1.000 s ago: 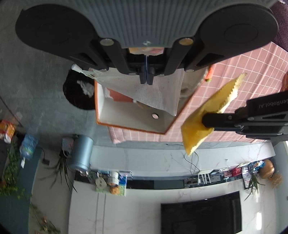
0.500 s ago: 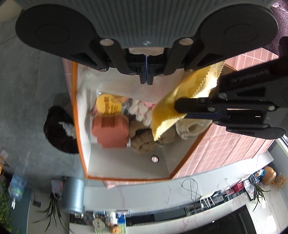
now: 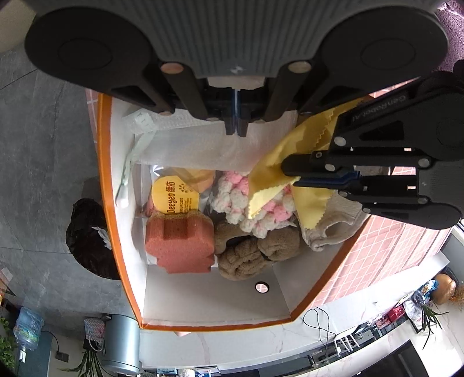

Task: Organize soft objects
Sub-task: 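Open both grippers to drop the cloth and bag into the box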

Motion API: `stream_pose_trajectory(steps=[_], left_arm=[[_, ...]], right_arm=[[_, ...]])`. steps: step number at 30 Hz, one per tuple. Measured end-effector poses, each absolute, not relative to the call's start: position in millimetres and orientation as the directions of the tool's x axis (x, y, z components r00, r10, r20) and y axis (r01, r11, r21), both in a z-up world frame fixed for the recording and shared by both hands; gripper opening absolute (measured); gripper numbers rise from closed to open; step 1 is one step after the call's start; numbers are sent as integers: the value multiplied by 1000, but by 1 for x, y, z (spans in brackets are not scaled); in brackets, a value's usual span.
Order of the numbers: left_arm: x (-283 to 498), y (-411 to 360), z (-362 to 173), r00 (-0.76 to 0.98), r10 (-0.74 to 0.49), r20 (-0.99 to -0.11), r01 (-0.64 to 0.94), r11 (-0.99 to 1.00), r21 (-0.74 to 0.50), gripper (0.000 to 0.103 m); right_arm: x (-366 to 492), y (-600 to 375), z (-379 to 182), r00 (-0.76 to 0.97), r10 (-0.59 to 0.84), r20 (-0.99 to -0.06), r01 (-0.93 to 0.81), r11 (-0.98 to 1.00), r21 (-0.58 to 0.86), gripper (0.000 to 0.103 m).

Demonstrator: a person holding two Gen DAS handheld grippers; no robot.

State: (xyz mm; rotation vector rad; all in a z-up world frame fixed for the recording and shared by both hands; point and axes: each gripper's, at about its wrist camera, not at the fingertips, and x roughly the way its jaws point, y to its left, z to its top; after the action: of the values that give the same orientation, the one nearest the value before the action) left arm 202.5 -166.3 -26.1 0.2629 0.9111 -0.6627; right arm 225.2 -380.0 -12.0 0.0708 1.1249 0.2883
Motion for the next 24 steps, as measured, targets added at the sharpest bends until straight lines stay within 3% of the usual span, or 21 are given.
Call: stream_pose_trajectory(steps=[4,10,13,14,19,24], left_arm=[[203,-171,-25,436,-398,-807,636,771,-36,11],[202,-170,-21,435,-422,-795,640,766,-56,29],[198,-167,-16,447,-443,-777,646,761,-63,58],[196,-166,-14,459,-445,-769,642,764,-59,69],[190,-153,-2,485,-483,-729,632,770,-89,70],[175,-140,11,529,-528,-665,626,771,-113,70]], right_arm=[[228,-379,-15,392,255,-884,-190,962,194,0],[225,-382,-12,418,229,-879,-182,969,166,6],[222,-385,-8,433,216,-875,-182,972,150,11],[221,-386,-5,438,214,-873,-181,972,148,19],[212,-389,10,490,178,-853,-178,979,102,33],[199,-391,28,566,159,-809,-166,983,78,40]])
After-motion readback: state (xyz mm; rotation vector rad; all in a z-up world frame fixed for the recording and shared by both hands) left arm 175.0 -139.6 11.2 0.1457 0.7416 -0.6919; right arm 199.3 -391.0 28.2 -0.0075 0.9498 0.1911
